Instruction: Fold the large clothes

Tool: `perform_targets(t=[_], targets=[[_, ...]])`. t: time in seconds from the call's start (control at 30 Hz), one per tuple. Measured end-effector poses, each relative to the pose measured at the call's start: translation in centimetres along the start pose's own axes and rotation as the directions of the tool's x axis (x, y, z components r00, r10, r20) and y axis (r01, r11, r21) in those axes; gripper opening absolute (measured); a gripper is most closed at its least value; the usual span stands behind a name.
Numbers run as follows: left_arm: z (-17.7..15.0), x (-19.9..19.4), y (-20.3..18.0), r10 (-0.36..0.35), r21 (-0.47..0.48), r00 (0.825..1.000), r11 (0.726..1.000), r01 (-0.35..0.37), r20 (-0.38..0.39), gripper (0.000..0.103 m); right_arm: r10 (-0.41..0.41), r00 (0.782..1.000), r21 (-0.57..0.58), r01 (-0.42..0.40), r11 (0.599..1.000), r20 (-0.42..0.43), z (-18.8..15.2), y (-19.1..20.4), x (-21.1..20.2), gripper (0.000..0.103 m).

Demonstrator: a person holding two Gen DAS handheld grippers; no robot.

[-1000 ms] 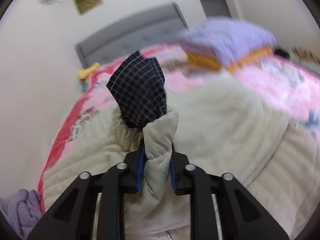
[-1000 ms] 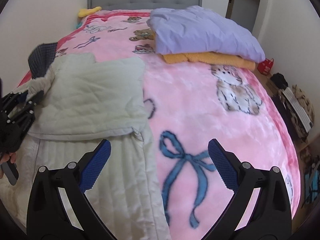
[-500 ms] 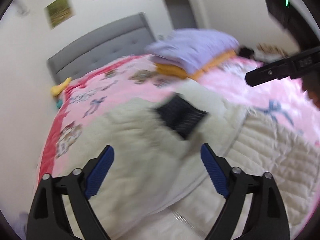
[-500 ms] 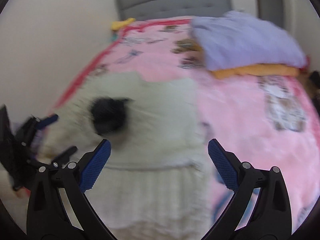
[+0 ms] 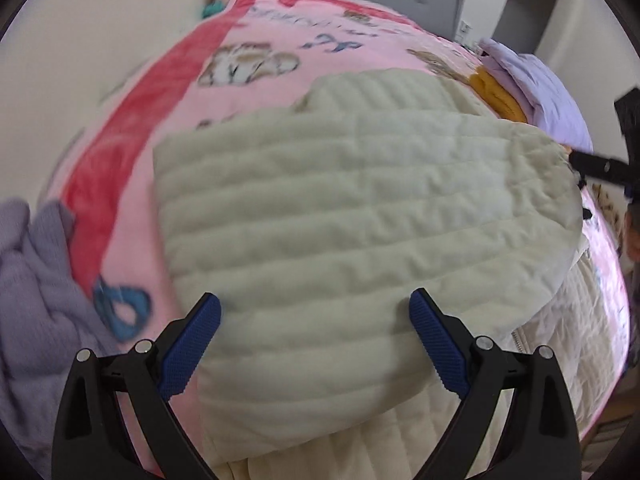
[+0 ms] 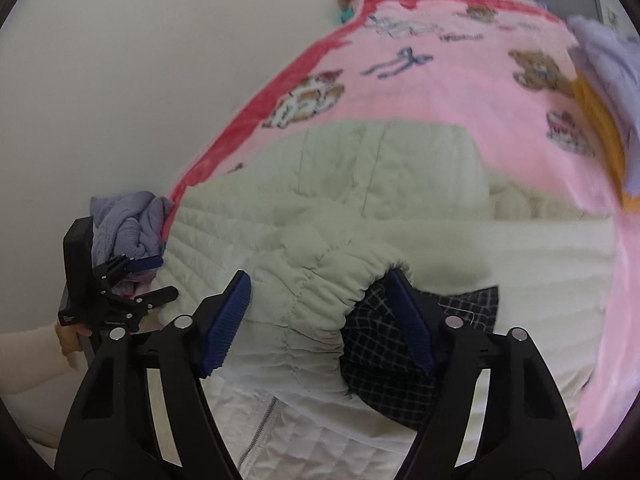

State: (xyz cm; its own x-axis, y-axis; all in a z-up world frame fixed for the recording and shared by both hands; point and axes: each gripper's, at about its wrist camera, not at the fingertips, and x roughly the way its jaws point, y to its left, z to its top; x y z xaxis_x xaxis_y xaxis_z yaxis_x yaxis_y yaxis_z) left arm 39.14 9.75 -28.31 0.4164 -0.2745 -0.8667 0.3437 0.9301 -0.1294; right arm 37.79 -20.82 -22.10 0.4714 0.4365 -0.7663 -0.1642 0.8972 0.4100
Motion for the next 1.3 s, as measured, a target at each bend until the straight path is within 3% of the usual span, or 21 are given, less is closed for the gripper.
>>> perform_targets(t=[0.1,0.17,0.27,0.37,0.47,0.6,0.7,0.8,0.9,0.97,1.03,1.13,1.2,1.27,1.3], targets=[[-1.0,0.7,0.1,0.006,0.016,1.000,1.000,-0.006,-0.006,0.094,0.033,0.999,0.088,-0.029,0.996,-0.044,-0.6,-0.6,1.3,0.056],[-1.5,0.7,0.0,0.011,0.019,1.000,1.000,-0.011,-0.001,0.094,0.072,0.997,0.132,-0.066,0.989,-0.037,-1.0,-1.1,1.5,0.031],[-1.4,0.8,-0.2,0.006,-0.003,1.000,1.000,-0.006,-0.006,0.094,0.140,0.990,0.151,-0.135,0.979,-0.024,-1.3,-1.3,0.8,0.019],[-1.1,0.3,-1.0,-0.022,0.007,0.999,1.000,0.022,0.027,0.094,0.163,0.986,0.109,-0.160,0.981,-0.022,-0.5,-0.3,-1.4,0.017],[-0.9,0.3,-2.4,-0.019,0.039,0.999,0.999,0.017,0.041,0.094,0.122,0.991,0.041,-0.120,0.992,-0.045,-0.2,0.6,-3.1,0.017],[-1.3,1.7,-3.3,-0.018,0.071,1.000,0.997,0.018,-0.001,0.094,0.056,0.990,0.118,-0.041,0.992,-0.127,-2.8,-3.4,0.0,0.019],[-1.4,2.3,-3.6,-0.009,0.083,1.000,0.996,0.009,0.001,0.095,0.029,0.994,0.099,-0.018,0.995,-0.109,-3.8,-4.7,2.0,0.021],[-1.5,2.8,-4.1,0.018,0.101,1.000,0.995,-0.018,0.002,0.096,-0.055,0.993,0.008,0.057,0.998,-0.108,-4.0,-4.2,3.9,0.023],[-1.3,2.6,-4.0,0.029,0.101,1.000,0.994,-0.029,0.000,0.096,-0.039,0.996,0.062,0.044,0.997,-0.085,-4.0,-4.4,3.7,0.025],[-0.9,1.4,-3.9,0.035,0.098,0.999,0.995,-0.037,0.024,0.096,-0.049,0.997,0.057,0.052,0.997,-0.065,-4.1,-3.8,2.3,0.044],[-0.5,-1.0,-3.8,0.055,0.105,0.993,0.992,-0.066,0.102,0.096,-0.076,0.997,0.027,0.076,0.997,-0.020,-4.0,-2.8,-0.1,0.061],[0.6,-4.4,-4.2,0.050,0.159,0.975,0.984,-0.085,0.216,0.096,-0.107,0.988,-0.078,0.116,0.990,0.112,-4.4,-0.7,-4.7,0.065],[1.5,-5.3,-5.2,0.033,0.274,0.969,0.956,-0.102,0.245,0.096,-0.168,0.963,-0.222,0.215,0.951,0.213,-4.7,1.4,-6.7,0.073],[2.5,-4.7,-6.1,0.004,0.412,0.978,0.906,-0.091,0.208,0.096,-0.197,0.948,-0.473,0.297,0.829,0.249,-5.4,4.1,-6.5,0.076],[2.9,-3.8,-6.4,-0.011,0.489,0.986,0.869,-0.074,0.168,0.096,-0.195,0.958,-0.619,0.283,0.733,0.208,-5.8,5.4,-5.2,0.076]])
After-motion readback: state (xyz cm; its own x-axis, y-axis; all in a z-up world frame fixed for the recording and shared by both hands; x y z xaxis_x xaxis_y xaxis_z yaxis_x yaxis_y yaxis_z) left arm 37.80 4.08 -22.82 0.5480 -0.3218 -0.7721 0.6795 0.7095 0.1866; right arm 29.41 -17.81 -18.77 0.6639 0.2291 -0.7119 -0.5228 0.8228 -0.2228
